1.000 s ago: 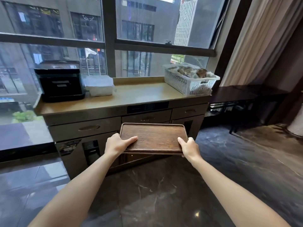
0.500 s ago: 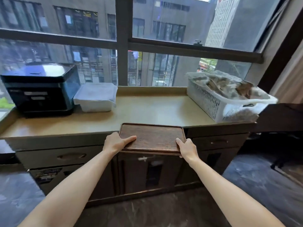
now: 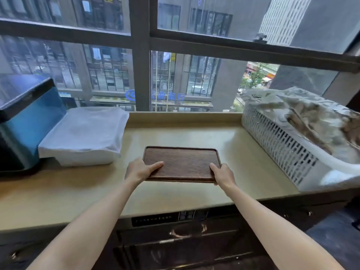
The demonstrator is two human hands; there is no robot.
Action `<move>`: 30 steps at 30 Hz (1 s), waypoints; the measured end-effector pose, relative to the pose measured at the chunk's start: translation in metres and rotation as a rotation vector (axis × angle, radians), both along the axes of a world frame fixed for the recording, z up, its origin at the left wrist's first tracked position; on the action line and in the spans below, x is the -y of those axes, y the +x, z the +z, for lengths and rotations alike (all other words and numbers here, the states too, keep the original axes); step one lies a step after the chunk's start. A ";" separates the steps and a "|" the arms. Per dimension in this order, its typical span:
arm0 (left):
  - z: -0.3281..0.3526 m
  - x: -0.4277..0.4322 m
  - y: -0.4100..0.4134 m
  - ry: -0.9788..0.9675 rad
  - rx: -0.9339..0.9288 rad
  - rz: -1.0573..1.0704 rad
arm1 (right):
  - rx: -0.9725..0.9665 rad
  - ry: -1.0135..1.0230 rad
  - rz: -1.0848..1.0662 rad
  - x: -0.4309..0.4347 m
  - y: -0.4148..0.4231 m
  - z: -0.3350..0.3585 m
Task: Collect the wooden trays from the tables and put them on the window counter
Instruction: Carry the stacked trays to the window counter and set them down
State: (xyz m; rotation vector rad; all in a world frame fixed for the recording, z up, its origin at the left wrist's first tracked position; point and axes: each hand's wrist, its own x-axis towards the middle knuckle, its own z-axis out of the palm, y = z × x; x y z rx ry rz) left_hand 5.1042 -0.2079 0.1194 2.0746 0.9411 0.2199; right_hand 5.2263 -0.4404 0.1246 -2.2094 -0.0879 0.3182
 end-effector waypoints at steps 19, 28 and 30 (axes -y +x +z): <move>-0.037 -0.103 0.183 -0.029 -0.140 0.052 | -0.071 -0.046 0.031 -0.119 0.201 -0.034; -0.044 -0.120 0.236 -0.028 -0.188 0.070 | -0.052 -0.137 0.163 -0.135 0.265 -0.042; -0.047 -0.121 0.244 -0.036 -0.198 0.072 | -0.062 -0.157 0.185 -0.136 0.276 -0.044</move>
